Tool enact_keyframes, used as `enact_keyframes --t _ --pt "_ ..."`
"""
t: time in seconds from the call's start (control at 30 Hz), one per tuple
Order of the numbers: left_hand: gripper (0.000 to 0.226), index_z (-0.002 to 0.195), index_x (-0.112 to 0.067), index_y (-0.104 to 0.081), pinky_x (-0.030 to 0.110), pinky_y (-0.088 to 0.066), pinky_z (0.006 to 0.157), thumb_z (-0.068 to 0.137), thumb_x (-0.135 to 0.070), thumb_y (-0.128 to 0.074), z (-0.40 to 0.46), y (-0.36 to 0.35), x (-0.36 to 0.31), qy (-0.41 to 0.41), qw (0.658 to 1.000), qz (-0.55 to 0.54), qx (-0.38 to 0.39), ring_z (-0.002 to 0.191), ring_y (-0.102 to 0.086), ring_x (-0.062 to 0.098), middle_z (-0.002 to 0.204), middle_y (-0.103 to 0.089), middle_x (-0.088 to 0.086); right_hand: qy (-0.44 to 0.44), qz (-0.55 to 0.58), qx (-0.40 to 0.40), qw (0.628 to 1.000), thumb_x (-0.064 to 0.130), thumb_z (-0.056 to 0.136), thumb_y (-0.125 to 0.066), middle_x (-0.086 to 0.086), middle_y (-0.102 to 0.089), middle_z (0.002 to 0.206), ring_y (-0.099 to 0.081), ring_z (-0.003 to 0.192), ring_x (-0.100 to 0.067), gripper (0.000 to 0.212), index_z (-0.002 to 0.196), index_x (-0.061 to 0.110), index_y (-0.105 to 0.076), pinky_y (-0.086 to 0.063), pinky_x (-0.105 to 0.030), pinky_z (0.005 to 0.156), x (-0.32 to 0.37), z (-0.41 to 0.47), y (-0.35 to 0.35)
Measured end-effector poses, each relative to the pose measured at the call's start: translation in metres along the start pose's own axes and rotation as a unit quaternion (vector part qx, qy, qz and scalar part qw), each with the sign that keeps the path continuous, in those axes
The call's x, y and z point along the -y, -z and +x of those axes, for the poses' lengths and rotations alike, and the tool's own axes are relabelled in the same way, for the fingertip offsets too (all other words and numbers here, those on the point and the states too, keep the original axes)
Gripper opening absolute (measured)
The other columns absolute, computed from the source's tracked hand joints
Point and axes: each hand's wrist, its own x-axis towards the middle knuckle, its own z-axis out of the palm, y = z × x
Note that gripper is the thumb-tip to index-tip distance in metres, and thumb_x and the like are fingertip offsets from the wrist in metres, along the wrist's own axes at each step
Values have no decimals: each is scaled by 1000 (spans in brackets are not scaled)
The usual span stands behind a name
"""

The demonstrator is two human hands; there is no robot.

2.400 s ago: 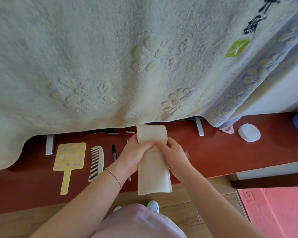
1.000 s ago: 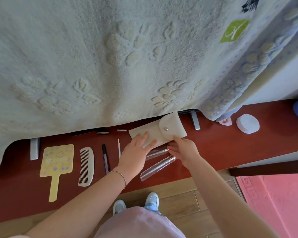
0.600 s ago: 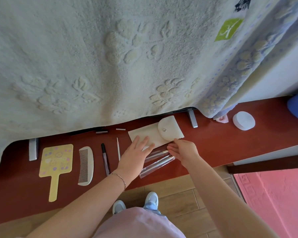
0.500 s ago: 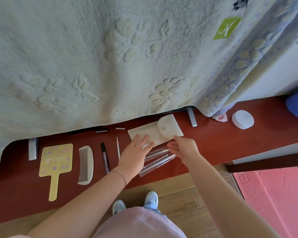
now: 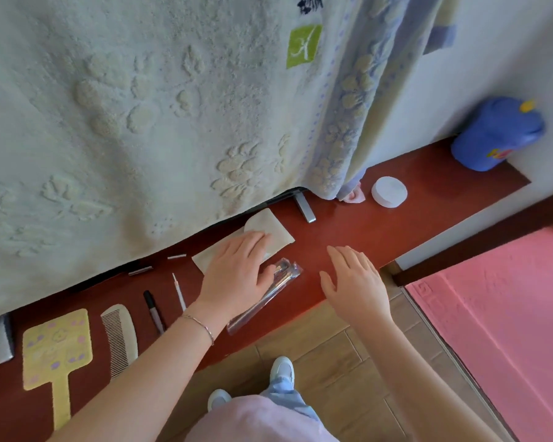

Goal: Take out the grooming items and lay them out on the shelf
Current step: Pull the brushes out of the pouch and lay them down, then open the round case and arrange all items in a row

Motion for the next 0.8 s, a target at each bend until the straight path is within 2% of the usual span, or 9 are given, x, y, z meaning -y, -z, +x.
enact_keyframes --t 0.1,0.2,0.3,0.37,0.47,0.53,0.67,0.8 --pt "47 122 -9 -57 35 -48 90 85 -34 -46 14 -9 -20 -28 999 -26 8 111 -56 19 118 -62 4 -41 -6 8 999 36 96 -39 1 -40 145 -27 138 -17 51 143 17 -34 -15 -33 115 -27 -18 3" --pt "50 125 -10 -56 36 -44 96 86 -36 -42 29 -21 -47 -50 997 -33 42 117 -54 19 124 -60 4 -77 -6 -6 997 35 96 -39 2 -40 145 -29 137 -16 50 142 16 -34 -16 -30 114 -56 -34 7" --pt "51 126 -10 -56 36 -44 96 85 -37 -40 45 -36 -77 -81 994 -39 68 118 -54 20 124 -60 4 -115 9 -35 993 26 91 -52 -2 -54 132 -44 127 -21 45 133 10 -48 -29 -33 109 -85 -49 10" --pt "51 126 -11 -55 36 -44 97 86 -38 -40 56 -47 -94 -98 991 -40 81 119 -53 19 125 -60 4 -127 5 -57 990 20 82 -64 -5 -63 116 -56 115 -25 41 120 6 -58 -42 -37 100 -106 -54 11" --pt "51 126 -11 -55 36 -43 97 86 -38 -40 73 -61 -118 -110 989 -41 91 120 -52 20 126 -59 4 -141 6 -59 988 19 73 -74 -5 -67 105 -63 104 -27 40 109 6 -63 -50 -38 89 -133 -59 13" --pt "52 126 -11 -55 36 -43 98 86 -39 -39 83 -67 -132 -107 989 -40 91 120 -52 20 126 -60 4 -137 8 -55 989 21 75 -72 -6 -66 111 -60 110 -27 43 114 6 -61 -48 -38 92 -150 -58 15" --pt "53 126 -11 -56 37 -44 98 85 -40 -38 103 -75 -146 -87 993 -33 75 120 -52 20 125 -60 4 -96 14 -24 995 26 87 -57 -6 -56 130 -47 125 -24 49 131 7 -49 -34 -37 107 -175 -43 18" --pt "54 125 -10 -56 37 -45 95 84 -40 -39 124 -82 -148 -71 994 -20 76 119 -53 21 124 -60 5 -66 13 -42 997 26 85 -59 -6 -60 123 -53 118 -25 46 127 7 -54 -41 -36 100 -194 -11 25"
